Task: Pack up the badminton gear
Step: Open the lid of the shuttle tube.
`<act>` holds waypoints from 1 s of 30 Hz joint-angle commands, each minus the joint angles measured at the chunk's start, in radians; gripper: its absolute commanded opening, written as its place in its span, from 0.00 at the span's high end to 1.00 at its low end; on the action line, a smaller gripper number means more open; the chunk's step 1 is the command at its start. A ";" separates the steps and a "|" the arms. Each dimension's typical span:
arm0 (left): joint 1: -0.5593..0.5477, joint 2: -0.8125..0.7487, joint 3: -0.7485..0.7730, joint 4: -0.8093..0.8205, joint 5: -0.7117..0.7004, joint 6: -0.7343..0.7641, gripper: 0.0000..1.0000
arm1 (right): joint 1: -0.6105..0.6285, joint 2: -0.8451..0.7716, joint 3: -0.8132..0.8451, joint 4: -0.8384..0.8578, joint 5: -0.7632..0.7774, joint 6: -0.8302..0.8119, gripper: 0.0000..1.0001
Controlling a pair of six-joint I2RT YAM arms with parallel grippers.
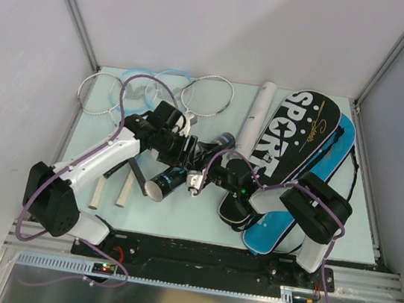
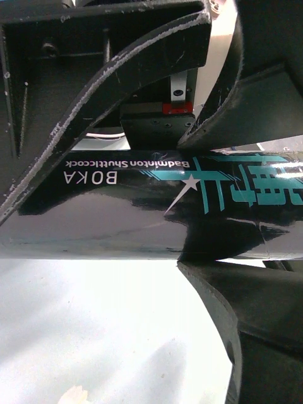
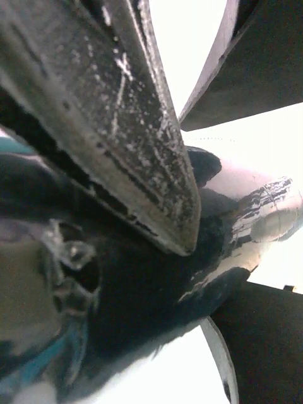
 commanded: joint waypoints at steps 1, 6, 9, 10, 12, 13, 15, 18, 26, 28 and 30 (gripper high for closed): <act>-0.002 -0.063 0.002 0.031 0.095 0.021 0.62 | -0.001 0.002 0.060 0.106 0.005 -0.021 0.07; 0.048 -0.119 0.033 0.021 0.078 0.017 0.54 | -0.006 -0.019 0.053 0.095 -0.006 -0.029 0.41; 0.077 -0.158 0.078 0.019 0.069 0.005 0.47 | -0.006 -0.052 0.053 0.084 -0.009 -0.024 0.56; 0.081 -0.168 0.101 0.016 0.069 0.002 0.42 | -0.006 -0.064 0.055 0.078 -0.008 -0.019 0.59; 0.085 -0.190 0.143 0.013 0.069 -0.005 0.30 | -0.005 -0.100 0.060 0.048 0.002 -0.011 0.61; 0.087 -0.199 0.163 0.011 0.067 -0.008 0.25 | -0.004 -0.116 0.062 0.034 0.011 -0.003 0.61; 0.089 -0.215 0.214 0.011 0.045 -0.012 0.19 | -0.006 -0.157 0.070 -0.025 0.048 0.017 0.60; 0.092 -0.245 0.319 0.012 -0.026 -0.018 0.11 | -0.016 -0.232 0.083 -0.161 0.091 0.053 0.59; 0.093 -0.343 0.518 0.012 -0.120 0.031 0.11 | -0.034 -0.467 0.086 -0.485 0.206 0.151 0.59; 0.092 -0.380 0.494 0.012 -0.082 0.056 0.12 | -0.042 -0.542 0.085 -0.617 0.209 0.198 0.59; 0.093 -0.407 0.458 0.012 -0.005 0.060 0.15 | -0.045 -0.609 0.085 -0.733 0.232 0.247 0.60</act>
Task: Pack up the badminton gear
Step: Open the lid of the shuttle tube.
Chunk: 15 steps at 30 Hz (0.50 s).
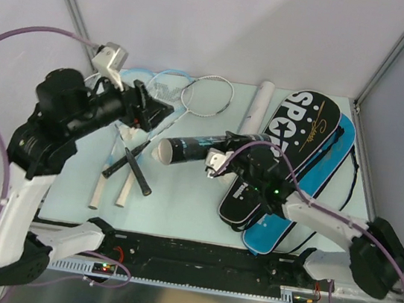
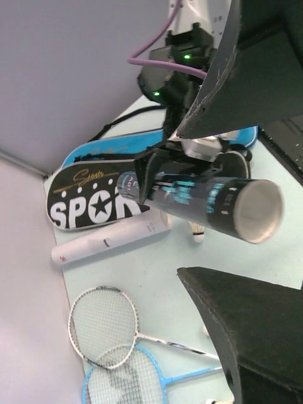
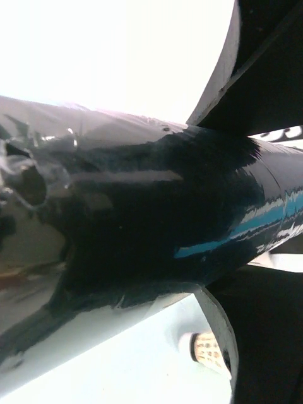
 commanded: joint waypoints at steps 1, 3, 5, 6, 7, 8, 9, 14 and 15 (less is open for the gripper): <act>0.006 -0.045 -0.055 -0.003 0.112 0.038 0.16 | -0.008 -0.170 0.049 -0.263 0.067 0.140 0.60; 0.005 -0.055 -0.095 -0.003 0.179 0.017 0.19 | -0.008 -0.219 0.049 -0.349 0.082 0.180 0.61; 0.004 -0.059 -0.132 -0.002 0.239 0.004 0.24 | -0.004 -0.248 0.046 -0.393 0.101 0.202 0.61; 0.002 -0.059 -0.146 -0.002 0.262 0.002 0.26 | 0.001 -0.257 0.044 -0.403 0.114 0.211 0.61; 0.000 -0.059 -0.162 -0.002 0.289 0.000 0.28 | 0.004 -0.265 0.042 -0.412 0.128 0.218 0.61; -0.003 -0.059 -0.174 -0.002 0.308 0.001 0.29 | 0.007 -0.271 0.042 -0.418 0.137 0.223 0.61; -0.005 -0.057 -0.188 -0.001 0.326 0.001 0.30 | 0.010 -0.277 0.041 -0.421 0.148 0.227 0.61; -0.029 -0.052 -0.243 0.008 0.377 -0.001 0.35 | 0.020 -0.293 0.041 -0.424 0.174 0.253 0.62; -0.034 -0.049 -0.256 0.009 0.371 -0.001 0.35 | 0.022 -0.295 0.041 -0.426 0.176 0.257 0.62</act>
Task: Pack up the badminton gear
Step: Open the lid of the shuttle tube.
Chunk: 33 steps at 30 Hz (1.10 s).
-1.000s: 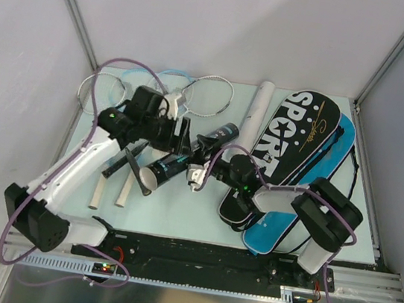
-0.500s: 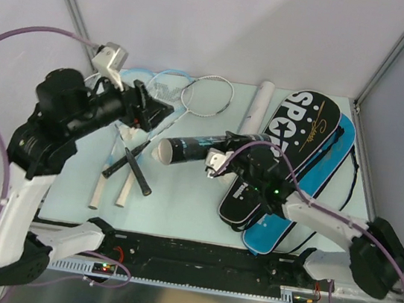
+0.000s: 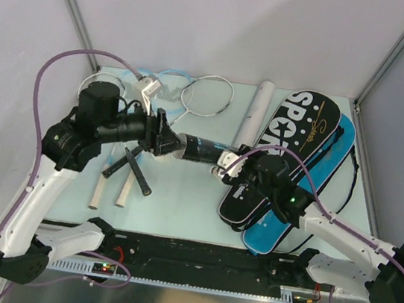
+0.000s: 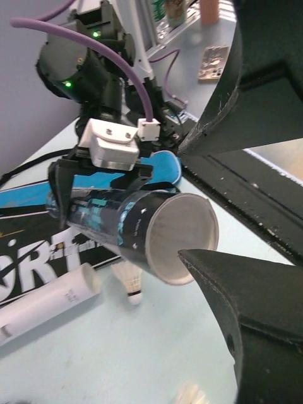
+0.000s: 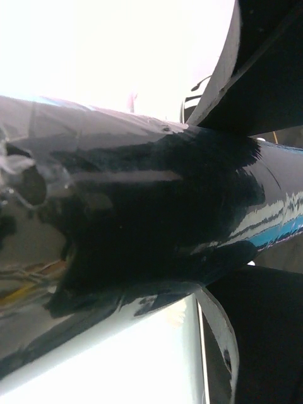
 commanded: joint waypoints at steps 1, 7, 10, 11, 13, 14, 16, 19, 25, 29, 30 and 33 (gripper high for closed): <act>-0.026 -0.010 -0.029 0.021 0.069 -0.008 0.36 | 0.015 -0.045 0.038 0.017 0.049 0.050 0.62; -0.033 0.030 -0.091 0.031 0.042 -0.005 0.42 | 0.030 -0.051 0.039 0.019 0.056 0.066 0.62; -0.038 0.048 -0.097 0.042 0.056 -0.019 0.48 | 0.034 -0.048 0.038 0.017 0.061 0.066 0.63; -0.041 0.051 -0.097 0.048 0.061 -0.024 0.51 | 0.035 -0.047 0.038 0.017 0.066 0.066 0.63; -0.044 0.057 -0.098 0.056 0.064 -0.034 0.55 | 0.037 -0.046 0.038 0.016 0.073 0.064 0.63; -0.045 0.060 -0.098 0.060 0.066 -0.040 0.57 | 0.038 -0.045 0.038 0.014 0.076 0.063 0.63; -0.045 0.069 -0.098 0.068 0.077 -0.051 0.62 | 0.039 -0.045 0.038 0.011 0.079 0.064 0.64; -0.046 0.084 -0.101 0.078 0.107 -0.070 0.73 | 0.038 -0.042 0.038 0.004 0.086 0.066 0.64; -0.046 0.107 -0.107 0.088 0.141 -0.095 0.98 | 0.035 -0.041 0.037 -0.017 0.102 0.067 0.64; -0.043 0.111 -0.111 0.089 0.126 -0.099 1.00 | 0.013 -0.056 0.021 -0.019 0.096 0.076 0.64; -0.036 0.111 -0.113 0.089 0.121 -0.102 1.00 | 0.005 -0.064 0.016 -0.020 0.093 0.078 0.64; 0.006 0.106 -0.116 0.088 0.118 -0.113 1.00 | -0.028 -0.094 -0.011 -0.021 0.084 0.085 0.64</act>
